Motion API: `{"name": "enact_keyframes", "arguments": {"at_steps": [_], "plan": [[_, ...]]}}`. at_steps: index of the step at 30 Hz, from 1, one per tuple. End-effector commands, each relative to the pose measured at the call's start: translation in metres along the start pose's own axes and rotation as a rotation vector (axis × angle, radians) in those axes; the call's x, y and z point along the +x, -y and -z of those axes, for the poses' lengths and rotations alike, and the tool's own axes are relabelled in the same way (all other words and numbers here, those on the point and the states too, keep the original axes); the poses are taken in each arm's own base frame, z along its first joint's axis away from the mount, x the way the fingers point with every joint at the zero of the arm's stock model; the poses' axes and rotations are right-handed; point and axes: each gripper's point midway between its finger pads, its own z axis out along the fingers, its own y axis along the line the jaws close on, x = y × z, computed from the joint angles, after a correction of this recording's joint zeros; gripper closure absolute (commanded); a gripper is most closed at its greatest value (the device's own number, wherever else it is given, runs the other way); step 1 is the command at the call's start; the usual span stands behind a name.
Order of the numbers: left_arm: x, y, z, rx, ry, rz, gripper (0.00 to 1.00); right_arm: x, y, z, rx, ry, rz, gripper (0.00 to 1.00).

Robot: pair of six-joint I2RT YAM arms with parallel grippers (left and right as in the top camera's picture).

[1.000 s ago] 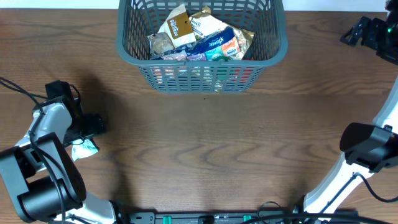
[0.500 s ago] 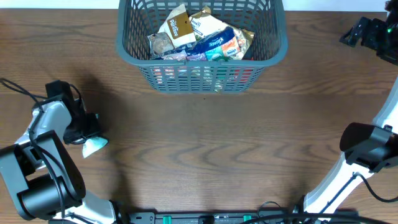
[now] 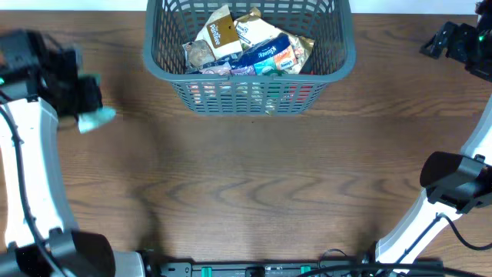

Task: Pack container
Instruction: 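Carry the wipes pouch into the basket and release it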

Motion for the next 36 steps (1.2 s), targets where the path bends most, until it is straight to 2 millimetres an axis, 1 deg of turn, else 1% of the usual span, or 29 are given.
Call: {"name": "enact_keyframes", "arguments": {"at_steps": [1, 3, 4, 6, 8, 13, 15, 17, 18, 20, 22, 23, 26, 28, 30, 32, 33, 34, 35, 36], "plan": [[-0.042, 0.048, 0.05, 0.034, 0.171, -0.332, 0.95, 0.0, -0.002, -0.001, -0.002, -0.001, 0.017, 0.01], [-0.062, 0.074, 0.072, 0.003, 0.263, -0.543, 0.94, 0.0, -0.002, -0.001, -0.003, 0.0, 0.017, 0.01], [-0.069, 0.086, 0.079, -0.008, 0.302, -0.641, 0.94, 0.0, -0.002, -0.001, -0.003, -0.001, 0.017, 0.01], [-0.081, 0.116, 0.091, -0.014, 0.385, -0.854, 0.94, 0.0, -0.002, -0.001, -0.003, -0.001, 0.017, 0.01], [-0.09, 0.144, 0.098, -0.018, 0.465, -1.028, 0.94, 0.0, -0.002, -0.001, -0.003, -0.001, 0.016, 0.01], [-0.113, 0.21, 0.109, -0.054, 0.679, -1.403, 0.94, 0.0, -0.002, -0.001, -0.003, -0.002, 0.016, 0.01], [-0.121, 0.231, 0.108, -0.053, 0.753, -1.494, 0.93, 0.0, -0.002, -0.001, -0.003, -0.001, 0.016, 0.01], [-0.13, 0.247, 0.101, -0.044, 0.81, -1.534, 0.93, 0.0, -0.002, -0.001, -0.003, -0.003, 0.016, 0.01], [-0.135, 0.252, 0.095, -0.037, 0.826, -1.536, 0.93, 0.001, -0.002, -0.001, -0.003, -0.004, 0.016, 0.01], [-0.145, 0.26, 0.073, -0.03, 0.834, -1.539, 0.93, 0.001, -0.002, -0.001, -0.002, -0.005, 0.016, 0.01], [-0.149, 0.264, 0.042, -0.014, 0.801, -1.543, 0.93, 0.001, -0.002, -0.001, -0.003, -0.004, 0.016, 0.01], [-0.149, 0.266, 0.023, 0.0, 0.772, -1.545, 0.93, 0.0, -0.002, -0.001, -0.002, -0.003, 0.016, 0.01], [-0.141, 0.268, -0.038, 0.051, 0.669, -1.556, 0.93, 0.0, -0.002, -0.001, -0.003, -0.001, 0.016, 0.01], [-0.133, 0.268, -0.074, 0.082, 0.605, -1.559, 0.93, 0.0, -0.002, -0.001, -0.003, -0.001, 0.016, 0.01], [-0.124, 0.267, -0.105, 0.111, 0.548, -1.559, 0.91, 0.0, -0.002, -0.001, -0.002, -0.001, 0.016, 0.01], [-0.118, 0.267, -0.126, 0.13, 0.51, -1.56, 0.89, 0.0, -0.002, -0.001, -0.002, -0.001, 0.016, 0.01], [-0.114, 0.266, -0.135, 0.14, 0.492, -1.554, 0.84, 0.0, -0.002, -0.001, -0.002, -0.001, 0.016, 0.01], [-0.111, 0.266, -0.141, 0.15, 0.475, -1.537, 0.74, 0.0, -0.002, -0.001, -0.002, -0.001, 0.016, 0.01], [-0.108, 0.265, -0.146, 0.158, 0.461, -1.531, 0.61, 0.0, -0.002, -0.001, -0.002, -0.001, 0.016, 0.01], [-0.104, 0.264, -0.151, 0.168, 0.439, -1.531, 0.29, 0.0, -0.002, -0.001, -0.002, -0.001, 0.016, 0.01]]}}
